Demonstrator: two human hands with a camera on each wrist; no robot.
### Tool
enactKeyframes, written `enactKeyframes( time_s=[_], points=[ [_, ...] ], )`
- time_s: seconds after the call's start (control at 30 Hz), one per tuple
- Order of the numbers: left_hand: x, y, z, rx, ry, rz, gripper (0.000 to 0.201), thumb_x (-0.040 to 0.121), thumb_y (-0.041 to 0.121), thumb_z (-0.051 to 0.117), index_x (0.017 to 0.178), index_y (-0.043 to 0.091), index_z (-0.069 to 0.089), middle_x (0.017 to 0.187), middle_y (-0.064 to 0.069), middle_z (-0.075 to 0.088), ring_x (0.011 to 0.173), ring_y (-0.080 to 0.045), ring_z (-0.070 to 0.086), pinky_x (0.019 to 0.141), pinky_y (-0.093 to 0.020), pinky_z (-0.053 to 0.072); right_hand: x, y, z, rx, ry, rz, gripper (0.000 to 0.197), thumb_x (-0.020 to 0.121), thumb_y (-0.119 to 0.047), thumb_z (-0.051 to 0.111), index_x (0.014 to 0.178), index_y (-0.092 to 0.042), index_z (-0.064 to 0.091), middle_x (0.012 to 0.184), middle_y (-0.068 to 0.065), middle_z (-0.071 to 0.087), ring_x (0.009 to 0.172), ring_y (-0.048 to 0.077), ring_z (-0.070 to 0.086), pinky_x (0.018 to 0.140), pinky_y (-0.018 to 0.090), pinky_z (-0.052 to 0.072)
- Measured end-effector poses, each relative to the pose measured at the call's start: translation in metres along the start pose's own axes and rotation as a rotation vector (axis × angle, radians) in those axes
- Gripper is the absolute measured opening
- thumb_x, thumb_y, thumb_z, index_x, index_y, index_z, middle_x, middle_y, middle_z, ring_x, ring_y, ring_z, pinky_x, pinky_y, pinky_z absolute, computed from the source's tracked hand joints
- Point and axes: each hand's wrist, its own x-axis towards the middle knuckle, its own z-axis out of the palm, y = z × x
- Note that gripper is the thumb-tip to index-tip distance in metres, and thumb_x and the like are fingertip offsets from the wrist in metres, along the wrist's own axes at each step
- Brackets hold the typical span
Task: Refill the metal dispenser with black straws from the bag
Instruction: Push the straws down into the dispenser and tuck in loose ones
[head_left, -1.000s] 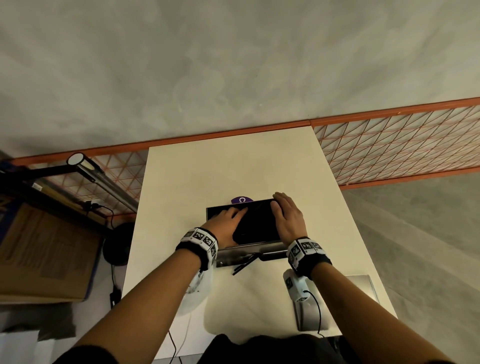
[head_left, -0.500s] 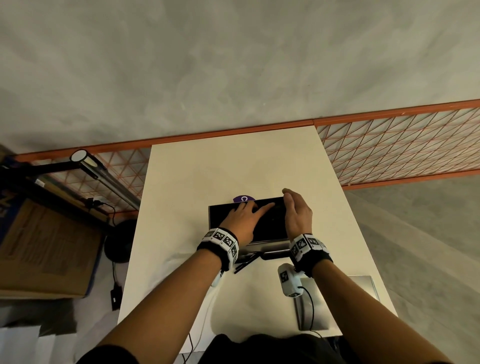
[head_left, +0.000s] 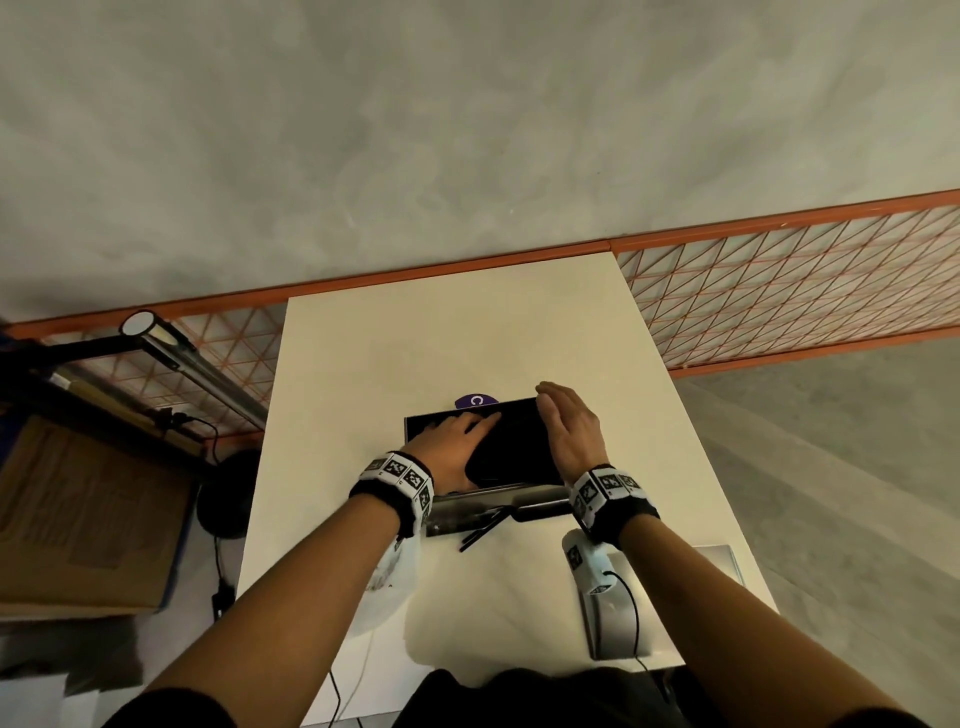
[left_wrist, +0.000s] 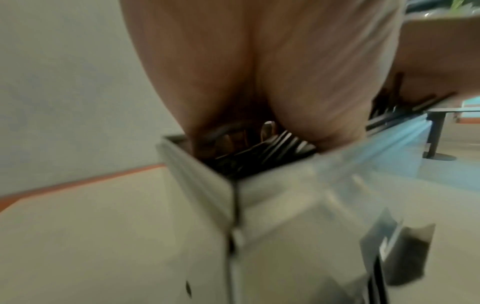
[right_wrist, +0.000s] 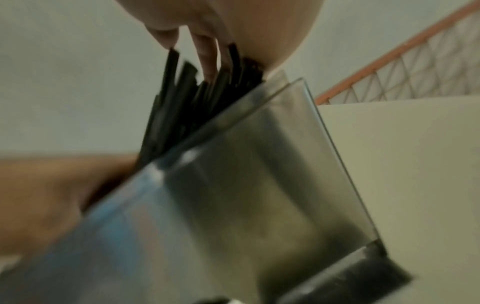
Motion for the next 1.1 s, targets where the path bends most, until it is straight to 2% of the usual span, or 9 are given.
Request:
enactKeyframes(
  time_s=[0.07, 0.17, 0.23, 0.33, 0.43, 0.53, 0.63, 0.87, 1.1],
  points=[
    [0.0, 0.003, 0.007, -0.02, 0.028, -0.021, 0.111, 0.081, 0.048, 0.079, 0.164, 0.028, 0.007, 0.16, -0.006, 0.029, 0.142, -0.031, 0.036, 0.114, -0.059, 0.036, 0.004, -0.002, -0.011, 0.088, 0.087, 0.065, 0.029, 0.101, -0.026, 0.049, 0.121, -0.013, 0.066, 0.126, 0.003, 0.064, 0.116, 0.017, 0.056, 0.094, 0.02, 0.036],
    [0.0, 0.009, 0.013, -0.146, 0.107, -0.085, 0.103, 0.08, 0.024, 0.081, 0.161, 0.03, 0.018, 0.156, -0.002, 0.036, 0.137, -0.031, 0.042, 0.109, -0.056, 0.042, 0.011, 0.005, -0.031, 0.054, 0.107, 0.156, 0.022, 0.093, -0.017, 0.053, 0.105, -0.018, 0.071, 0.107, 0.003, 0.072, 0.101, 0.022, 0.065, 0.09, 0.033, 0.049],
    [0.0, 0.012, 0.017, -0.219, 0.17, -0.104, 0.097, 0.079, 0.012, 0.077, 0.158, 0.032, 0.025, 0.152, 0.0, 0.043, 0.134, -0.029, 0.045, 0.11, -0.054, 0.042, 0.012, 0.009, -0.046, -0.048, 0.015, 0.228, 0.024, 0.086, -0.015, 0.051, 0.095, -0.022, 0.072, 0.093, 0.002, 0.074, 0.089, 0.025, 0.068, 0.085, 0.043, 0.055],
    [-0.002, 0.012, 0.024, -0.311, 0.236, -0.097, 0.09, 0.08, 0.009, 0.071, 0.157, 0.035, 0.03, 0.148, 0.001, 0.047, 0.134, -0.029, 0.046, 0.112, -0.051, 0.041, 0.001, 0.008, -0.059, -0.231, -0.182, 0.22, 0.024, 0.083, -0.013, 0.052, 0.093, -0.019, 0.073, 0.089, 0.004, 0.074, 0.086, 0.029, 0.068, 0.082, 0.045, 0.056],
    [-0.006, 0.014, 0.028, -0.37, 0.294, -0.063, 0.082, 0.086, 0.027, 0.072, 0.158, 0.031, 0.031, 0.148, 0.0, 0.042, 0.134, -0.025, 0.045, 0.112, -0.048, 0.042, -0.013, 0.002, -0.059, -0.381, -0.289, 0.144, 0.022, 0.085, -0.017, 0.058, 0.103, -0.012, 0.071, 0.098, 0.006, 0.072, 0.094, 0.027, 0.065, 0.084, 0.035, 0.05],
    [-0.009, 0.017, 0.032, -0.391, 0.399, 0.007, 0.082, 0.088, 0.054, 0.068, 0.157, 0.024, 0.034, 0.146, 0.0, 0.041, 0.135, -0.021, 0.044, 0.114, -0.042, 0.041, -0.023, -0.002, -0.053, -0.428, -0.26, 0.108, 0.023, 0.081, -0.021, 0.064, 0.101, -0.01, 0.07, 0.097, 0.006, 0.069, 0.093, 0.025, 0.061, 0.08, 0.031, 0.045],
    [-0.012, 0.02, 0.034, -0.317, 0.456, 0.049, 0.09, 0.086, 0.07, 0.06, 0.157, 0.023, 0.032, 0.148, 0.001, 0.04, 0.135, -0.02, 0.042, 0.116, -0.039, 0.036, -0.03, -0.004, -0.046, -0.427, -0.244, 0.107, 0.023, 0.077, -0.021, 0.067, 0.098, -0.01, 0.065, 0.098, 0.005, 0.064, 0.092, 0.025, 0.058, 0.075, 0.028, 0.041],
    [-0.014, 0.024, 0.035, -0.175, 0.42, 0.073, 0.101, 0.085, 0.08, 0.051, 0.162, 0.023, 0.018, 0.159, 0.0, 0.031, 0.146, -0.021, 0.029, 0.124, -0.047, 0.021, -0.039, -0.015, -0.033, -0.545, -0.303, 0.035, 0.028, 0.084, -0.026, 0.063, 0.103, -0.009, 0.052, 0.104, 0.011, 0.057, 0.095, 0.031, 0.056, 0.07, 0.028, 0.035],
    [-0.011, 0.023, 0.037, -0.186, 0.414, -0.002, 0.107, 0.077, 0.085, 0.051, 0.16, 0.025, 0.018, 0.159, 0.002, 0.031, 0.146, -0.022, 0.032, 0.123, -0.051, 0.024, -0.035, -0.016, -0.022, -0.676, -0.382, 0.038, 0.032, 0.084, -0.019, 0.06, 0.111, -0.004, 0.054, 0.113, 0.016, 0.054, 0.104, 0.036, 0.056, 0.078, 0.033, 0.044]
  ],
)
